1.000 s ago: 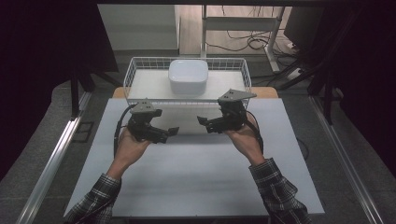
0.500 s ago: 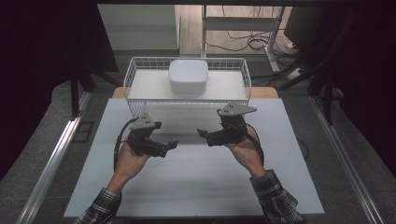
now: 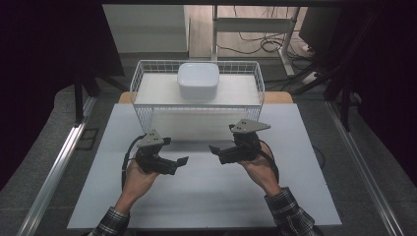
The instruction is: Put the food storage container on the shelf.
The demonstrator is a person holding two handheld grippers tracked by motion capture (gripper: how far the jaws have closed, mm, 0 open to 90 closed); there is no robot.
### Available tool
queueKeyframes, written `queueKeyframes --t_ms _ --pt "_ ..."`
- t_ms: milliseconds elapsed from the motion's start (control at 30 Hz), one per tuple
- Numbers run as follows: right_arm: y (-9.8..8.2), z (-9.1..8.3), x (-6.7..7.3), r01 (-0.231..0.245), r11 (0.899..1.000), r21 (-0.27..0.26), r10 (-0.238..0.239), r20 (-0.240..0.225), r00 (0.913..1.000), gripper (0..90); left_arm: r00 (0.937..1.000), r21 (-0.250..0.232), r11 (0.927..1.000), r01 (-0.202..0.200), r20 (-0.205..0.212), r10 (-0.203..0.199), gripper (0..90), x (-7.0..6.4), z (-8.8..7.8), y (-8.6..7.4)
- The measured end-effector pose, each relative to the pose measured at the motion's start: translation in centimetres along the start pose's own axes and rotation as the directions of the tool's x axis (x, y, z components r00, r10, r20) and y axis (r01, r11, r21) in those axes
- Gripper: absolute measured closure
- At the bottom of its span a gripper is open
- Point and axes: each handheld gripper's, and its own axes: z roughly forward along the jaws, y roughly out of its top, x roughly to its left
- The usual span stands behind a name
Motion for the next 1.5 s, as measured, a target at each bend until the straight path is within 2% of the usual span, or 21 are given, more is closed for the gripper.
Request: queueKeyframes --t_ms 267,433,733,1100,1300,1500 --pt "-1.5 -0.2 0.4 -0.010 0.999 0.031 0.010 -0.010 0.9999 0.5 1.0000 0.014 0.9999 -0.003 -0.006 0.003 3.4 -0.5 0.1 -1.3" --pt "-2.2 -0.5 0.5 -0.012 0.999 0.037 0.012 -0.007 0.9999 0.2 0.9998 0.008 0.9999 0.013 -0.018 -0.013 3.4 -0.5 -0.4 -2.1" --pt "-3.7 -1.3 0.6 -0.019 0.999 0.049 0.020 -0.005 0.9998 0.0 0.9992 0.035 0.9991 0.024 -0.033 -0.023 2.8 -0.7 -1.1 -4.0" --pt "-4.9 -2.1 1.2 0.007 0.997 0.072 -0.009 0.023 0.9997 0.0 0.9978 0.034 0.9992 0.020 -0.064 -0.018 2.8 -1.0 -2.2 -5.4" --pt "-6.2 -2.9 0.8 -0.007 0.996 0.094 0.003 0.046 0.9989 0.0 0.9958 0.048 0.9985 0.025 -0.090 -0.020 2.8 -1.2 -2.7 -6.5" --pt "-7.5 -3.6 0.6 -0.019 0.994 0.110 0.012 0.064 0.9979 0.0 0.9951 0.072 0.9969 0.031 -0.096 -0.024 2.7 -1.4 -2.8 -7.5"
